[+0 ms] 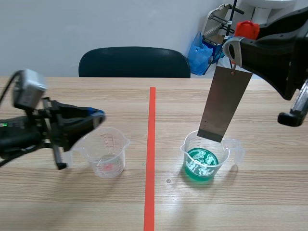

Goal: Do the redox reaction experiment

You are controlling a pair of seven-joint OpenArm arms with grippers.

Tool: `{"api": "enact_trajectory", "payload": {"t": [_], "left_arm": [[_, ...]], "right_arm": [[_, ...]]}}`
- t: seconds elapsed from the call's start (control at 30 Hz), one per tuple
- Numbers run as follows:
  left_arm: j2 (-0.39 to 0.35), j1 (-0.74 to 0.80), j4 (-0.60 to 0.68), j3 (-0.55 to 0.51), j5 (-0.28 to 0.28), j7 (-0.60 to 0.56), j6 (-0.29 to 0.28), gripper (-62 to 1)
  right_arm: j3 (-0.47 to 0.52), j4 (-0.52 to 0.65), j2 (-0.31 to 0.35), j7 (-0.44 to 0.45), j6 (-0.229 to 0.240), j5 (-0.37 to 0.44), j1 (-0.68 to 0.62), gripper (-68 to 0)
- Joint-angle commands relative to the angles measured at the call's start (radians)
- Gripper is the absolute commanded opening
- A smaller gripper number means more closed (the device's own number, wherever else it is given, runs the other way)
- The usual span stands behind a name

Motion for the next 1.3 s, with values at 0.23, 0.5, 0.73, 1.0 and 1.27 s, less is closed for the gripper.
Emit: {"api": "enact_trajectory", "payload": {"t": [0.23,0.5,0.73,1.0,1.27], "left_arm": [[-0.352,0.328,0.021,-0.195,-0.109,-0.180,-0.001,-36.9],[-0.375,0.805,0.021,-0.498,-0.109,-0.227,0.029,-7.6],[-0.250,1.128,0.023,-0.681,-0.084,-0.363,0.249,1.4],[-0.105,1.339,0.079,-0.812,-0.021,-0.494,0.472,1.4],[0.002,1.471,0.206,-0.931,0.021,-0.539,0.526,1.4]], "right_arm": [[0.011,0.016,0.013,0.015,-0.004,0.011,-0.002,-66.9],[0.011,0.016,0.013,0.015,-0.004,0.012,-0.002,-66.9],[0.011,0.016,0.013,0.014,-0.004,0.011,-0.002,-66.9],[0.011,0.016,0.013,0.014,-0.004,0.011,-0.002,-66.9],[0.011,0.016,0.013,0.014,-0.004,0.011,-0.002,-66.9]]}}
